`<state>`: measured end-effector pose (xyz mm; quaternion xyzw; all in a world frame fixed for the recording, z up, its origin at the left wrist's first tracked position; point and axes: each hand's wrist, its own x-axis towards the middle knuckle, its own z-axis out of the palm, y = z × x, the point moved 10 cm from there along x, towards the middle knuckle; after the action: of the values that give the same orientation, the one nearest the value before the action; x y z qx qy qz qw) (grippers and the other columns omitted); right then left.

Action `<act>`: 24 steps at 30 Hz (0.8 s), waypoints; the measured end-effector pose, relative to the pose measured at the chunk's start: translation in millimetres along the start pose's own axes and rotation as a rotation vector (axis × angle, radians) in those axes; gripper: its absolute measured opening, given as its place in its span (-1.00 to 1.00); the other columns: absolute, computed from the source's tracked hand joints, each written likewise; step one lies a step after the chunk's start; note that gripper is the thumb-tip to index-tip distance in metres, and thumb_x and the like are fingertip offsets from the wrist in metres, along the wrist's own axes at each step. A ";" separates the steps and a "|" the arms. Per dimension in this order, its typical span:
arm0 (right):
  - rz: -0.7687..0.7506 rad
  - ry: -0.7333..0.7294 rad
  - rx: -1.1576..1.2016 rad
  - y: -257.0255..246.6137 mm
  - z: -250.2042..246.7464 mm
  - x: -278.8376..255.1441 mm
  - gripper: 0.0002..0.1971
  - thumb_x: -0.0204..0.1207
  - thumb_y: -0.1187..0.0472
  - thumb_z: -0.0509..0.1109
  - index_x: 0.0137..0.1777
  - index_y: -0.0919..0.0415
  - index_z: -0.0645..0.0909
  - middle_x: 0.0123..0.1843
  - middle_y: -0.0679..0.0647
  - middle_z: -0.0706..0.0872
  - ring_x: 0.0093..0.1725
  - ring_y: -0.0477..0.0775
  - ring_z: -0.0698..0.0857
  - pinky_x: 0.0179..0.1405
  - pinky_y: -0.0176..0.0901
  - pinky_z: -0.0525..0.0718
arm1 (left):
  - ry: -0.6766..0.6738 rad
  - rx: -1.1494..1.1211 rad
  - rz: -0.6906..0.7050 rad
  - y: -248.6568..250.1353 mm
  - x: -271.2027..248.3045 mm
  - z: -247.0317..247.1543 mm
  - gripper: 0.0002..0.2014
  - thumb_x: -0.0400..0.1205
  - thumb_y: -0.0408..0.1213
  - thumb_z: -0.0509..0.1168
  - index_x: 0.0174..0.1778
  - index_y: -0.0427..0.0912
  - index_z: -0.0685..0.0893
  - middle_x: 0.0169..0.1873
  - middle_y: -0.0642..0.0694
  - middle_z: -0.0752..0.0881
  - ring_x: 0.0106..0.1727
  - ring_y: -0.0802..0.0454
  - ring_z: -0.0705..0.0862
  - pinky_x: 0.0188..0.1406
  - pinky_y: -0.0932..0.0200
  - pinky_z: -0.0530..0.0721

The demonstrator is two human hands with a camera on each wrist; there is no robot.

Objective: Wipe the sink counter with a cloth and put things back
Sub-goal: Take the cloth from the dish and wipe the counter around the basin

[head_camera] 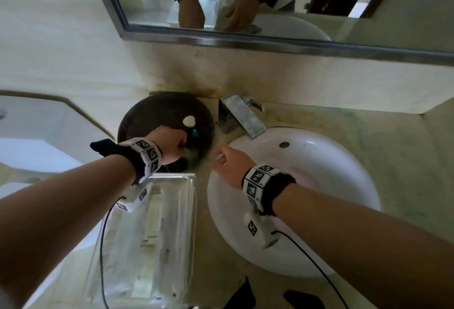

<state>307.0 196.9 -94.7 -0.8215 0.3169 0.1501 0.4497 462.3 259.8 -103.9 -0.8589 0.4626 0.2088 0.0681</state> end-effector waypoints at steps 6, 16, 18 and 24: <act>0.036 0.038 0.014 33.7 -22.7 -10.6 -0.61 0.63 -0.03 0.25 0.40 0.07 0.44 0.26 0.09 0.66 0.18 0.14 0.66 0.22 -0.04 0.61 | 0.090 -0.293 -0.008 50.9 -25.8 -20.7 -0.89 0.61 -0.19 0.19 0.02 0.00 0.55 -0.09 -0.07 0.64 -0.10 -0.10 0.62 -0.05 0.06 0.61; 0.181 0.208 -0.193 169.3 -131.9 -39.6 -0.52 0.63 0.01 0.24 0.50 0.13 0.33 0.42 0.16 0.53 0.33 0.20 0.57 0.27 -0.04 0.56 | 0.083 -0.582 -0.216 174.7 -14.7 9.8 -0.68 0.55 0.00 0.33 0.15 -0.01 0.51 0.01 -0.04 0.67 -0.01 -0.05 0.68 0.05 -0.02 0.72; 0.233 0.262 -0.284 203.5 -155.4 -47.1 -0.47 0.61 0.02 0.24 0.54 0.14 0.28 0.48 0.19 0.43 0.43 0.23 0.46 0.38 0.03 0.49 | 0.149 -0.557 -0.277 197.0 -5.7 8.0 -0.71 0.50 0.07 0.30 0.02 0.02 0.51 -0.07 -0.05 0.71 -0.08 -0.08 0.69 0.00 -0.02 0.72; 0.176 0.201 -0.610 264.7 -177.7 -48.9 -0.32 0.65 0.14 0.16 0.68 0.22 -0.06 0.71 0.19 -0.02 0.64 0.30 0.08 0.60 0.13 0.23 | 0.423 -0.689 -0.416 241.0 15.8 -21.7 -0.69 0.58 -0.33 0.25 0.20 -0.38 0.43 0.09 -0.34 0.62 0.10 -0.30 0.62 0.08 -0.06 0.58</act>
<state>89.8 -36.9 -141.2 -0.8985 0.3697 0.1946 0.1348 278.0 105.4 -72.6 -0.9300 0.1873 0.1522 -0.2772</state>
